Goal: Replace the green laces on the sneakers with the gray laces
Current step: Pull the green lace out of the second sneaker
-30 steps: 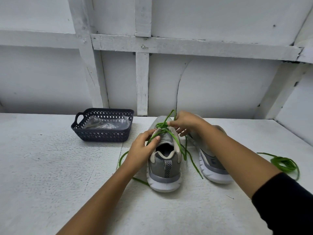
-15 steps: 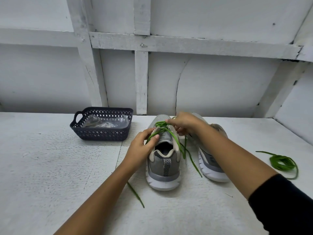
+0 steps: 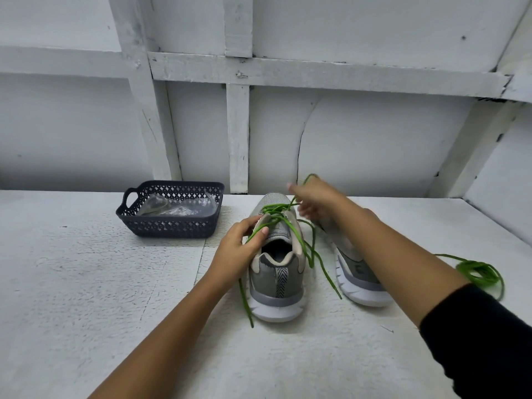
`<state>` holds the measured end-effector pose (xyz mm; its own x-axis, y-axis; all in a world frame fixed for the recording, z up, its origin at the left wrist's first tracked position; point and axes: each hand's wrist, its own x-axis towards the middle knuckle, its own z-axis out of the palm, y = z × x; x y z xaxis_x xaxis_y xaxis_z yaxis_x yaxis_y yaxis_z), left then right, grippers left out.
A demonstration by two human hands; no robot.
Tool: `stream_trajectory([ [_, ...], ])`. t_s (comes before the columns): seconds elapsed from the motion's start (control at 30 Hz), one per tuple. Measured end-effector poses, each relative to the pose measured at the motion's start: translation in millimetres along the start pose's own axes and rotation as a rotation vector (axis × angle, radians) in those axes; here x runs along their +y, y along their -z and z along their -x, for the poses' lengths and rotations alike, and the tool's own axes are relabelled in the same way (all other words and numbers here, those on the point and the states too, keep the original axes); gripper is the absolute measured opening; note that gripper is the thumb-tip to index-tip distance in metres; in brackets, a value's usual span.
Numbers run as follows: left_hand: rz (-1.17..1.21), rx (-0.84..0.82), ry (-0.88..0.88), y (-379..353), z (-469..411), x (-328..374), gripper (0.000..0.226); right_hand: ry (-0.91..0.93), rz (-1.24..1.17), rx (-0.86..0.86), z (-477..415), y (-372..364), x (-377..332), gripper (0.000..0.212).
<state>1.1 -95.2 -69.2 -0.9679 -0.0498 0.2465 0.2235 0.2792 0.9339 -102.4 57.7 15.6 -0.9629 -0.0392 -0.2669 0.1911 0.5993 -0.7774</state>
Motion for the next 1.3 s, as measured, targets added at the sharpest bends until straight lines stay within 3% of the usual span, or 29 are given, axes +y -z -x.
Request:
stream_trajectory([
  [0.1, 0.000, 0.001, -0.004, 0, 0, 0, 0.023, 0.055, 0.145, -0.048, 2, -17, 12, 0.040],
  [0.23, 0.000, 0.006, 0.003, 1, 0, -1, 0.024, 0.038, -0.044, 0.001, -3, -15, 8, 0.033],
  [0.33, 0.007, 0.008, 0.014, 0, 1, 1, 0.025, 0.089, -0.322, 0.223, -6, 5, -6, 0.029],
  [0.43, 0.014, 0.012, 0.018, 0, 0, 1, 0.025, 0.151, -0.378, 0.464, -8, 20, -12, 0.030],
  [0.5, 0.017, 0.010, 0.020, -1, 0, 1, 0.025, 0.086, -0.338, 0.383, -8, 11, -7, 0.030],
  [0.63, 0.023, 0.011, 0.019, -1, 0, 1, 0.025, 0.011, -0.044, -0.002, 5, -16, 11, 0.036],
  [0.73, 0.024, 0.009, 0.017, -1, 0, 3, 0.031, 0.089, 0.056, 0.047, 2, -16, 10, 0.036],
  [0.9, 0.016, 0.012, 0.009, -1, 0, 3, 0.019, 0.163, -0.275, 0.390, -10, 15, -6, 0.029],
  [0.97, 0.016, 0.015, 0.013, -1, 0, 2, 0.020, 0.172, -0.314, 0.455, -10, 23, -8, 0.032],
  [1.17, 0.013, 0.018, -0.007, -1, 0, 1, 0.021, 0.017, 0.009, -0.045, 1, -9, 14, 0.025],
  [1.3, 0.005, 0.017, -0.014, -1, -1, 0, 0.020, 0.125, 0.179, 0.116, -6, -12, 14, 0.026],
])
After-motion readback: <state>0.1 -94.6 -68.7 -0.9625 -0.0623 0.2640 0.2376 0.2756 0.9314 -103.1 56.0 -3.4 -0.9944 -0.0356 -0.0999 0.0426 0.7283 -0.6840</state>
